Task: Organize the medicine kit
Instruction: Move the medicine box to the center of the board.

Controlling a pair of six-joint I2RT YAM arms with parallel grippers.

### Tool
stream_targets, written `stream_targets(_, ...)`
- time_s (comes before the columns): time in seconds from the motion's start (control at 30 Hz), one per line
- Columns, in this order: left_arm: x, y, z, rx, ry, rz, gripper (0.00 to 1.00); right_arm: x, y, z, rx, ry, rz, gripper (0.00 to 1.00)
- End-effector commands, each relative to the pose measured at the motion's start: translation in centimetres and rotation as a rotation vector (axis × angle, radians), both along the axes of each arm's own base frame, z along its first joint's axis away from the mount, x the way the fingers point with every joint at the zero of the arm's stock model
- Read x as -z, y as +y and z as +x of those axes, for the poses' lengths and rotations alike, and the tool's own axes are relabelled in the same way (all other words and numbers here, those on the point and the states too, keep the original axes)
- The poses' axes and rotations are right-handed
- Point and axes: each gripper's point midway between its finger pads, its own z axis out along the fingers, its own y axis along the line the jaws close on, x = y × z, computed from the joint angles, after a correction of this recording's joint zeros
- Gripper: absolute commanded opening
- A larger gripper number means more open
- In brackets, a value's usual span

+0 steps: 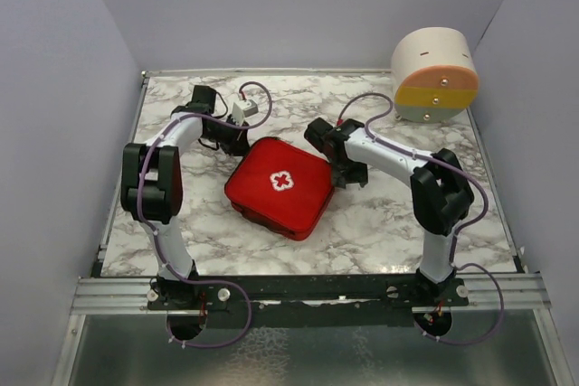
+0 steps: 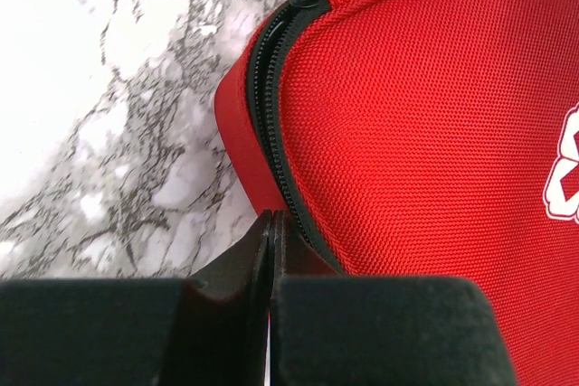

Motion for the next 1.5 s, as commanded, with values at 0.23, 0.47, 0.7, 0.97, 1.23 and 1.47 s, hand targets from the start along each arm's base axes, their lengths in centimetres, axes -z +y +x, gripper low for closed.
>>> stream_targets(0.23, -0.6, -1.4, -4.3, 0.044, 0.095, -0.042, 0.00, 2.8, 11.6, 12.6, -0.162, -0.159, 0.267, 0.50)
stream_targets(0.47, -0.2, -1.7, -4.6, 0.024, 0.146, -0.056, 0.00, 3.2, 12.5, 17.7, -0.208, -0.204, 0.283, 0.49)
stream_targets(0.7, 0.3, -1.4, -3.0, -0.004, 0.126, -0.026, 0.00, 2.5, 11.8, 20.0, -0.235, -0.249, 0.291, 0.50)
stream_targets(0.97, -2.2, 0.9, 4.1, -0.144, -0.017, 0.035, 0.00, -7.1, 10.6, 21.7, -0.253, -0.457, 0.329, 0.52)
stream_targets(1.23, -2.3, 1.6, 5.8, -0.177, -0.017, 0.024, 0.00, -11.1, 9.1, 16.0, -0.203, -0.359, 0.434, 0.54)
stream_targets(1.47, -1.6, 1.5, 5.1, -0.176, 0.009, 0.013, 0.00, -14.1, 12.9, 10.7, -0.466, -0.377, 0.572, 0.53)
